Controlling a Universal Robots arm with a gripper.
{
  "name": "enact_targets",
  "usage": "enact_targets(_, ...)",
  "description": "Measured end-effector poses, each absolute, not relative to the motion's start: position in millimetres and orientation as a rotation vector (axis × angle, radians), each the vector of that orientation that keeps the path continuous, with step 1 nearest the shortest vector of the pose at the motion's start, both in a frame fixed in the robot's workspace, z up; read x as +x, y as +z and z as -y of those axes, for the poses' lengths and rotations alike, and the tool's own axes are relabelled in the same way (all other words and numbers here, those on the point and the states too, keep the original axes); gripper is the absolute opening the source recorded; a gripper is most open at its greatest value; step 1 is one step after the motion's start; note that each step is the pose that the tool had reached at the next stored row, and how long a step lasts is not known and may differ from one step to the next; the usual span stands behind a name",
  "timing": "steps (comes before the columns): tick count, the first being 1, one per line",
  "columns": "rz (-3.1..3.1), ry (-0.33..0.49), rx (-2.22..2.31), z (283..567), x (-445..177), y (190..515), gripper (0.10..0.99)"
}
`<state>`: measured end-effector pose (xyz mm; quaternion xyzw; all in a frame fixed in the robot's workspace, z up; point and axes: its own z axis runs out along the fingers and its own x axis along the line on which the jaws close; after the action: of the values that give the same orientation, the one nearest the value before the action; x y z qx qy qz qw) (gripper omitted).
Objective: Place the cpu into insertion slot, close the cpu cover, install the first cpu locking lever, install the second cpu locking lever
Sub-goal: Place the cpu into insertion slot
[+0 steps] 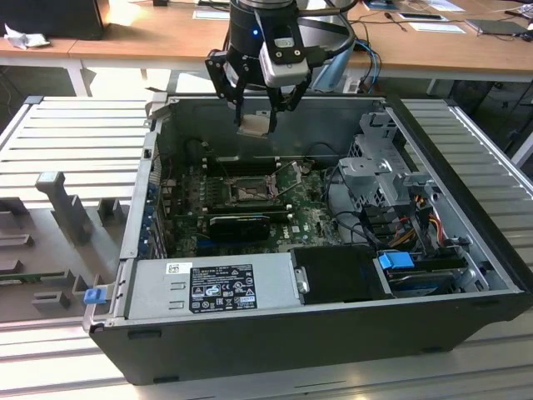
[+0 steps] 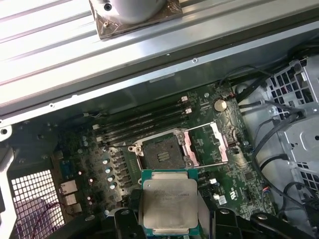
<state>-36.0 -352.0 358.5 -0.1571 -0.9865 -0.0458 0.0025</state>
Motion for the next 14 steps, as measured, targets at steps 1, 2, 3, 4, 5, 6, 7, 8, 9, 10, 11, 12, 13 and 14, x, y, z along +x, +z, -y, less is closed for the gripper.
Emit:
enact_targets(1, 3.093, -0.144, -0.502, 352.0, -36.0, 358.5, 0.529)
enact_targets(2, 3.092, -0.144, -0.510, 352.0, -36.0, 358.4, 0.529)
enact_targets(3, 3.090, -0.144, -0.523, 352.0, -36.0, 358.4, 0.529)
enact_targets(4, 3.089, -0.144, -0.533, 352.0, -36.0, 358.4, 0.529)
enact_targets(5, 3.087, -0.144, -0.545, 352.0, -36.0, 358.3, 0.529)
enact_targets(6, 3.086, -0.144, -0.555, 352.0, -36.0, 358.3, 0.529)
enact_targets(7, 3.085, -0.144, -0.562, 352.0, -36.0, 358.3, 0.529)
enact_targets(8, 3.083, -0.144, -0.572, 352.0, -36.0, 358.3, 0.529)
enact_targets(9, 3.081, -0.144, -0.582, 352.0, -36.0, 358.3, 0.529)
enact_targets(10, 3.080, -0.144, -0.594, 352.0, -36.0, 358.3, 0.529)
enact_targets(11, 3.076, -0.144, -0.615, 352.0, -36.0, 357.9, 0.529)
enact_targets(12, 3.075, -0.144, -0.622, 352.0, -36.0, 357.2, 0.529)
enact_targets(13, 3.075, -0.144, -0.622, 352.1, -36.0, 356.8, 0.529)
enact_targets(14, 3.075, -0.144, -0.623, 352.0, -36.0, 355.9, 0.529)
